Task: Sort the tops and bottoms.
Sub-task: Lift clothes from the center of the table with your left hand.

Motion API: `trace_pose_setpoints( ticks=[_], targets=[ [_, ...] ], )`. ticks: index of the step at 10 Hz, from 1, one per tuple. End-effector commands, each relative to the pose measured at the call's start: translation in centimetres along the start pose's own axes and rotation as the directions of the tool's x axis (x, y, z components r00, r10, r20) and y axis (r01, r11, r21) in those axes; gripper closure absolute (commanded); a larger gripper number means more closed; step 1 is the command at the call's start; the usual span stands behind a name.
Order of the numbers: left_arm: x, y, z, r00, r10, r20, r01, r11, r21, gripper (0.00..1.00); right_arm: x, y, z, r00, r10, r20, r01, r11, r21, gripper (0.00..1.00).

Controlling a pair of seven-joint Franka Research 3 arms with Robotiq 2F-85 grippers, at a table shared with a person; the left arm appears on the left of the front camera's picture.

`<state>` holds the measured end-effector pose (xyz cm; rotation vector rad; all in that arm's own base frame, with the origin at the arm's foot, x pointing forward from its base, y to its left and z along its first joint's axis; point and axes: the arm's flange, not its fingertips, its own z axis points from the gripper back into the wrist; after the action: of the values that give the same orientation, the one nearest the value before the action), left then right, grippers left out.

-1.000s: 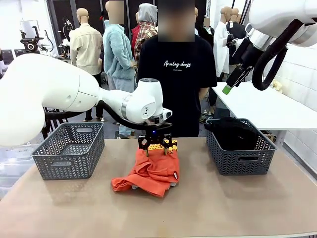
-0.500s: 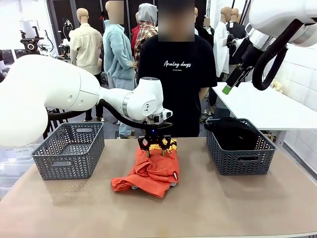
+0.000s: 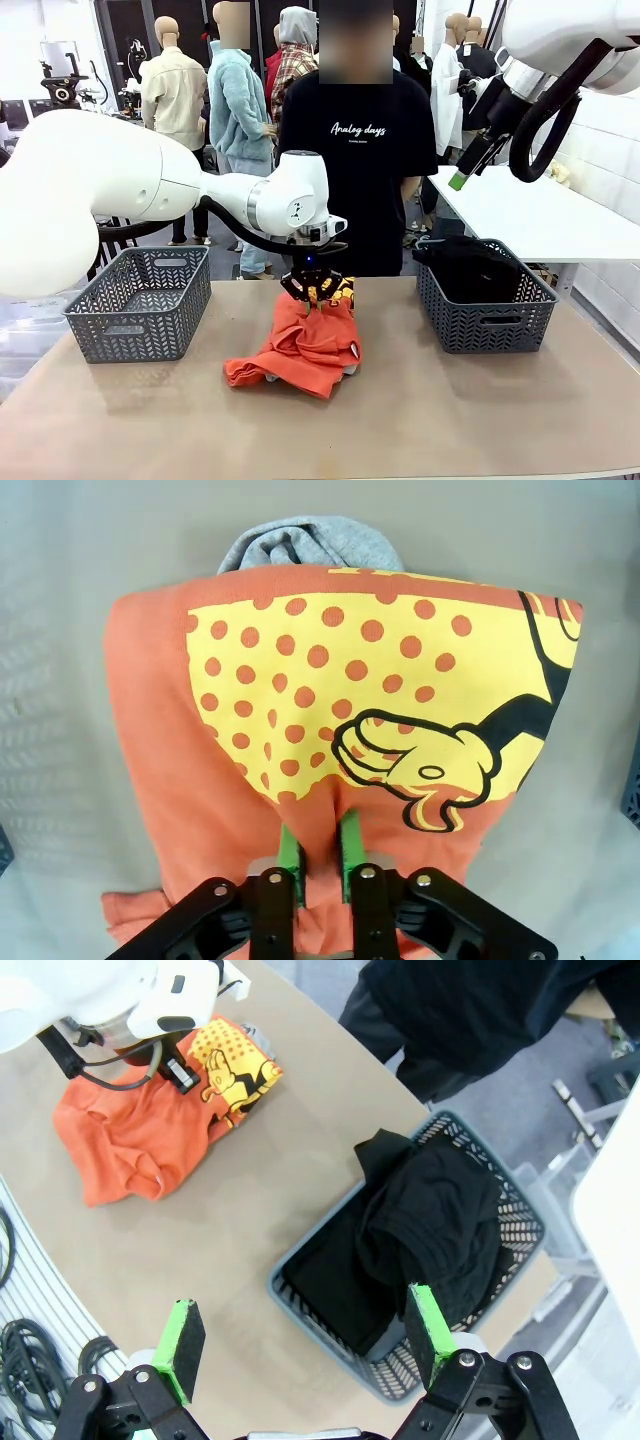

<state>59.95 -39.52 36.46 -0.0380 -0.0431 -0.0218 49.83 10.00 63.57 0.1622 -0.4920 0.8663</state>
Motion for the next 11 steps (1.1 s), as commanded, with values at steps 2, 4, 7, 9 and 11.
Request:
trace_pose_setpoints(
  ticks=[2, 4, 7, 9, 11],
  targets=[
    [0.4, 1.1, 0.7, 1.000, 0.019, -0.012, -0.019, 1.000, -0.025, 1.00, 0.2, -0.1, 0.0, 1.000, 0.002, -0.003, -0.002, 1.000, 0.000, 0.00],
    [0.2, 1.5, 0.5, 1.000, -0.008, 0.002, 0.008, 0.999, -0.050, 1.00, 0.2, -0.1, 0.0, 1.000, 0.002, -0.003, -0.002, 1.000, 0.000, 0.00],
    [0.3, 0.5, 0.4, 1.000, 0.016, -0.003, -0.016, 1.000, -0.018, 1.00, 0.2, -0.1, 0.0, 1.000, 0.002, -0.003, -0.002, 1.000, 0.000, 0.00],
    [-0.7, 1.5, 8.5, 0.998, -0.040, 0.039, 0.042, 0.998, -0.047, 1.00, 0.2, -0.1, 0.0, 1.000, 0.002, -0.003, -0.002, 1.000, 0.000, 0.00],
    [-2.8, 2.4, 16.8, 0.996, -0.035, 0.080, 0.032, 0.999, 0.036, 1.00, 0.2, -0.1, 0.0, 1.000, 0.002, -0.003, -0.002, 1.000, 0.000, 0.00]
  ],
)
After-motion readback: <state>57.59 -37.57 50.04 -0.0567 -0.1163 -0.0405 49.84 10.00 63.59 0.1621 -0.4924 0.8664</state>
